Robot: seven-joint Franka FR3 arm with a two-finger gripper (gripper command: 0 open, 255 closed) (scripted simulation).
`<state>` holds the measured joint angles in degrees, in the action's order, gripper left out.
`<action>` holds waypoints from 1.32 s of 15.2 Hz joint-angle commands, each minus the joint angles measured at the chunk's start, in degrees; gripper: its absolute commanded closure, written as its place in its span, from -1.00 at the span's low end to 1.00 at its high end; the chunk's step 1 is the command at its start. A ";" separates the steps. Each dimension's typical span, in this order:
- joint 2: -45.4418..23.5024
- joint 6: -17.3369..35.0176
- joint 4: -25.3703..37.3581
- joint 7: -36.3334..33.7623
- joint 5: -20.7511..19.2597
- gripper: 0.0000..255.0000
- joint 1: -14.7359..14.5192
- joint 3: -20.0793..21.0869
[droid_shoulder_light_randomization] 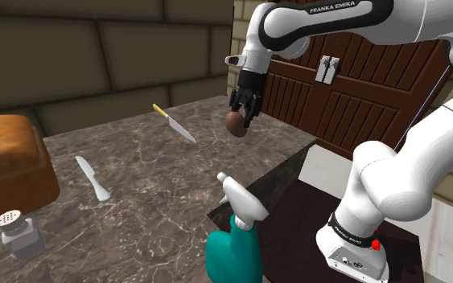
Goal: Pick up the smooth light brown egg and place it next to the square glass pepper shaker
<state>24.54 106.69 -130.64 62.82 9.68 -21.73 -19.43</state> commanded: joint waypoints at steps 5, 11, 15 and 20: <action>0.44 -4.34 4.07 -1.24 -0.18 1.00 -0.10 0.36; 0.31 -8.75 8.74 -2.31 -0.19 1.00 -0.28 0.55; -0.03 -11.68 12.08 -2.97 -0.12 1.00 -0.44 0.62; -1.84 -9.67 12.95 -7.78 1.77 1.00 -2.55 4.29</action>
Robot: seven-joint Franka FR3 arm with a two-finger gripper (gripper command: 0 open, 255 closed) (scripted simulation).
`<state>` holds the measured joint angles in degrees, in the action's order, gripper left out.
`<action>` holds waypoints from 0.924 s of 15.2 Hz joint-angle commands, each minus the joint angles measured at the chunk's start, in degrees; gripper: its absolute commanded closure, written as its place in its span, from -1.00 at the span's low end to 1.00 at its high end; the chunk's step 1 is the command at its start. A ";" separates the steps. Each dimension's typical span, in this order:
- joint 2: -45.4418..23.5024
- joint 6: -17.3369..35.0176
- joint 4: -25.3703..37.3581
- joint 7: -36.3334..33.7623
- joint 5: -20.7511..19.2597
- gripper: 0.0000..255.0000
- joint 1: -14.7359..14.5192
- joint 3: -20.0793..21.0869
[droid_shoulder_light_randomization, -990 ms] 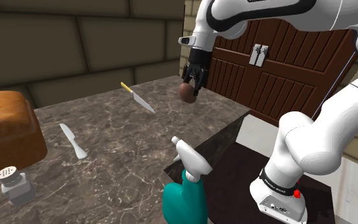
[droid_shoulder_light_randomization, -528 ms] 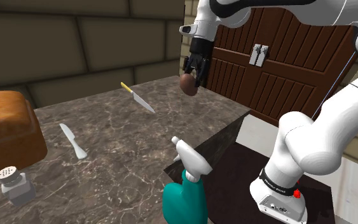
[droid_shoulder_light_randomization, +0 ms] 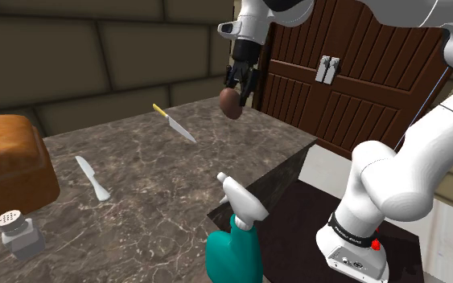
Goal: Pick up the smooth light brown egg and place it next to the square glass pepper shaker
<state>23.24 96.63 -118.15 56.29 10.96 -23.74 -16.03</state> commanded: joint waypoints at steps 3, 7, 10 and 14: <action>-2.48 1.98 1.64 -4.69 1.78 1.00 -2.12 3.49; -5.80 3.94 4.15 -9.15 3.22 1.00 -4.23 6.71; -8.81 5.23 6.75 -12.43 4.03 1.00 -5.76 8.97; -13.46 6.61 11.21 -16.75 4.68 1.00 -7.73 11.75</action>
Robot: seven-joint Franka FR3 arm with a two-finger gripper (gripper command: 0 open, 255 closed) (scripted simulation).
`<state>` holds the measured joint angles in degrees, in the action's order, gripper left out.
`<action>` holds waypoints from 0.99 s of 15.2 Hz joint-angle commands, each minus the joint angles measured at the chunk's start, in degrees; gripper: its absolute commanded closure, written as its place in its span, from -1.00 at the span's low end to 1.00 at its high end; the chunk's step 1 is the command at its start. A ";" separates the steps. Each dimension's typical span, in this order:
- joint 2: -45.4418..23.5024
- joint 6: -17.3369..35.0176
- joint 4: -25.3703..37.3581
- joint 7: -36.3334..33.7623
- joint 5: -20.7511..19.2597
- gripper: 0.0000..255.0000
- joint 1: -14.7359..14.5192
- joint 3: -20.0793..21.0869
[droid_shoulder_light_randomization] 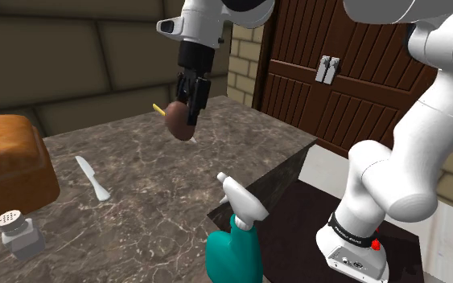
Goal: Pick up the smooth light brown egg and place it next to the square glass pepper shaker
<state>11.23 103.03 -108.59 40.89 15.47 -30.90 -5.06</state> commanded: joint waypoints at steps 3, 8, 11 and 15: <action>-5.40 0.92 5.78 -4.58 0.30 1.00 -2.02 2.67; -12.94 1.30 14.36 -9.98 -0.20 1.00 -4.51 5.41; -18.10 0.89 20.74 -13.23 -0.91 1.00 -6.09 6.77; -26.01 -0.74 31.24 -17.55 -2.27 1.00 -8.41 8.20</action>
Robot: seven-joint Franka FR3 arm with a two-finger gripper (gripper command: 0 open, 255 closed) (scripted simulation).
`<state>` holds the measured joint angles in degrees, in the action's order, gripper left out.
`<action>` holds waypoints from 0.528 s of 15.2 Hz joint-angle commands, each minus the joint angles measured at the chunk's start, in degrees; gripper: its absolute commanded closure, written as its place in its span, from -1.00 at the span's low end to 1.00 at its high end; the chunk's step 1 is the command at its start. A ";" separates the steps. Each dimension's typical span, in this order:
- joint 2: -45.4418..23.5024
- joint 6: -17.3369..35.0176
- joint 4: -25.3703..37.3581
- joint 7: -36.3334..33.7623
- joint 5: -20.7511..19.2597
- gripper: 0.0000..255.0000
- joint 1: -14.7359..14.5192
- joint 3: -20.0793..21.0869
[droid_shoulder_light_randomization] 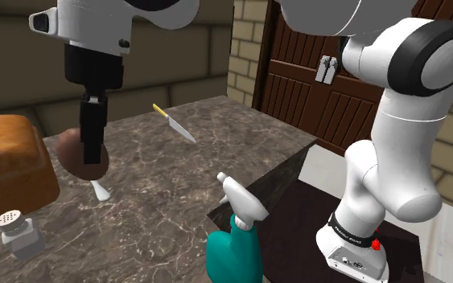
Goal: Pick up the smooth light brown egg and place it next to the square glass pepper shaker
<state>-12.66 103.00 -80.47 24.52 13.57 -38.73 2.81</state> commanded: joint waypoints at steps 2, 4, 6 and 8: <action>-6.71 -2.17 9.64 -3.33 -1.19 1.00 -1.85 0.88; -12.03 -4.34 17.53 -5.49 -2.09 1.00 -3.22 1.33; -19.32 -8.08 28.99 -7.90 -3.15 1.00 -4.88 1.67; -18.08 -5.75 25.38 -7.43 -2.98 1.00 -4.84 1.60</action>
<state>-30.39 96.70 -55.03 17.17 10.64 -43.44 4.41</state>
